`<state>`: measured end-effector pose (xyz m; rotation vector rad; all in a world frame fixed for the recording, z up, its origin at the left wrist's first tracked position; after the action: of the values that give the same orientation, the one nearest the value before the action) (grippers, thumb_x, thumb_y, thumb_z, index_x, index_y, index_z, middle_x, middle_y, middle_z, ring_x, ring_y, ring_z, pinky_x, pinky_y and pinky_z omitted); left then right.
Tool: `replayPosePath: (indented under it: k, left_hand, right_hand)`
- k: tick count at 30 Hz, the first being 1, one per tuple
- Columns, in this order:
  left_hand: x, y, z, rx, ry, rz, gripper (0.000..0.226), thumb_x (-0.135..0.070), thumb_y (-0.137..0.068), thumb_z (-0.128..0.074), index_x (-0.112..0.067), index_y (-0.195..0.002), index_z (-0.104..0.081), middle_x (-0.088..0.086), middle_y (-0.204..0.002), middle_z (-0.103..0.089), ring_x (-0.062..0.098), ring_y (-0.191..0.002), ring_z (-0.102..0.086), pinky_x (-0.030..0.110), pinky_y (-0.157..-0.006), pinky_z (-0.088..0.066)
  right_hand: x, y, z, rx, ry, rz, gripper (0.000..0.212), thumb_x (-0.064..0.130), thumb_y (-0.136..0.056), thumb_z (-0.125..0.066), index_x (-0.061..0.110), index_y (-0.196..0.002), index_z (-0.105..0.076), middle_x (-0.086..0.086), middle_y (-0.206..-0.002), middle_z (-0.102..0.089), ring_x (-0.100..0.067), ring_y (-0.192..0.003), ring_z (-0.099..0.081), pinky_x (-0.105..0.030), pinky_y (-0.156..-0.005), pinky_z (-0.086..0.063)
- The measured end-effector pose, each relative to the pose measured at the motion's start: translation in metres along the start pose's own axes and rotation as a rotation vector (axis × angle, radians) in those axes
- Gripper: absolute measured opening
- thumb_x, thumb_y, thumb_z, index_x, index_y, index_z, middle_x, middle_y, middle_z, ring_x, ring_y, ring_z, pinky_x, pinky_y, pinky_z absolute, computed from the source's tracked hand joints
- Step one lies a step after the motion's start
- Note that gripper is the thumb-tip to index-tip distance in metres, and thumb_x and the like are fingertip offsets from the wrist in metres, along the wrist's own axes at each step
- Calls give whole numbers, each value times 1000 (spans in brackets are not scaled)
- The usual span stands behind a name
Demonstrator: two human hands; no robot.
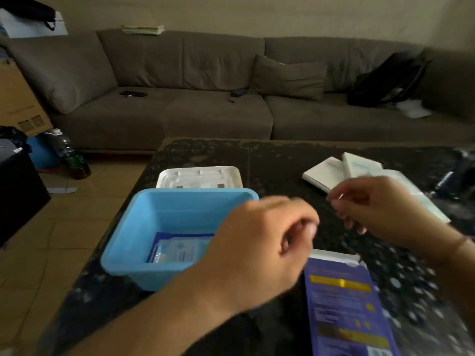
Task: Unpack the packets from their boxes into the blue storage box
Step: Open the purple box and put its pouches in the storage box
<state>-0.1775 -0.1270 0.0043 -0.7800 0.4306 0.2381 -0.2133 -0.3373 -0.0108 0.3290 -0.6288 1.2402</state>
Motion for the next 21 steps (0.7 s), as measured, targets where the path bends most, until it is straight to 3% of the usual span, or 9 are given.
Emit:
replayPosePath:
  k: [2,4,6,8,10,12,17,19,21]
  left_hand:
    - [-13,19,-59,254,-43,17,18,-38,-94,-53,-26,-98,-65,-8,-89,-63,11,-80,-59,34,-67,-54]
    - [-14,47,-122,500,-158,-69,29,-45,-89,-44,-31,-98,-68,-12,-96,-65,10,-87,-61,28,-64,-57]
    - [-6,66,-168,650,-295,-81,37,-44,-86,-35,-38,-98,-70,-16,-105,-67,6,-91,-65,21,-64,-58]
    - [-1,72,-192,689,-385,-63,40,-44,-86,-31,-42,-108,-64,-13,-121,-63,9,-105,-64,27,-76,-60]
    - [0,76,-206,758,-378,-43,38,-44,-90,-33,-39,-122,-54,-7,-138,-51,19,-123,-56,42,-92,-56]
    - [1,81,-216,834,-416,-68,39,-45,-90,-33,-38,-126,-48,-5,-141,-47,21,-126,-55,47,-94,-54]
    - [3,83,-213,821,-481,-84,37,-45,-89,-31,-40,-119,-50,-10,-131,-58,17,-115,-63,38,-83,-59]
    - [3,81,-210,836,-477,-117,37,-41,-92,-31,-36,-125,-48,-5,-138,-51,22,-123,-57,43,-90,-56]
    - [3,79,-207,872,-423,-176,40,-37,-97,-34,-28,-136,-37,2,-149,-34,31,-138,-39,54,-103,-43]
  right_hand:
    - [-43,12,-16,136,171,-75,19,15,-85,-70,34,-80,-69,10,-68,-71,1,-61,-66,-12,-59,-49]
    - [-74,20,-34,219,283,-83,28,15,-84,-70,42,-76,-67,13,-78,-72,6,-70,-63,-5,-65,-43]
    - [-94,25,-50,276,323,-72,24,15,-87,-64,37,-87,-73,13,-88,-71,3,-76,-61,-3,-69,-40]
    - [-110,26,-59,289,349,-96,21,16,-91,-59,29,-99,-75,12,-99,-70,-1,-87,-60,-7,-77,-40]
    - [-124,24,-61,284,366,-125,22,17,-92,-58,26,-104,-74,11,-106,-71,-6,-99,-62,-15,-88,-42]
    - [-133,21,-61,300,360,-137,19,18,-93,-59,24,-103,-74,8,-107,-71,-10,-104,-63,-17,-91,-41]
    - [-135,13,-57,455,362,-119,19,19,-92,-62,20,-105,-75,10,-96,-69,-1,-91,-58,-4,-77,-34]
    - [-136,6,-58,518,385,-124,18,19,-89,-64,20,-102,-77,9,-97,-73,-4,-90,-62,-7,-78,-39]
    - [-139,0,-60,567,409,-136,16,19,-85,-66,21,-96,-78,11,-83,-73,-9,-83,-65,-18,-84,-48]
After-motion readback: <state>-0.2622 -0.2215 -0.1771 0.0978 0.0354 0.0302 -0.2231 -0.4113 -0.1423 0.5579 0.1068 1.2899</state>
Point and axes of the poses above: each hand's wrist, its own y-axis away from the middle knuckle, its own z-axis out of the back of the hand, x = y × z, the point moved 5 cm from there along -y, towards the middle knuckle
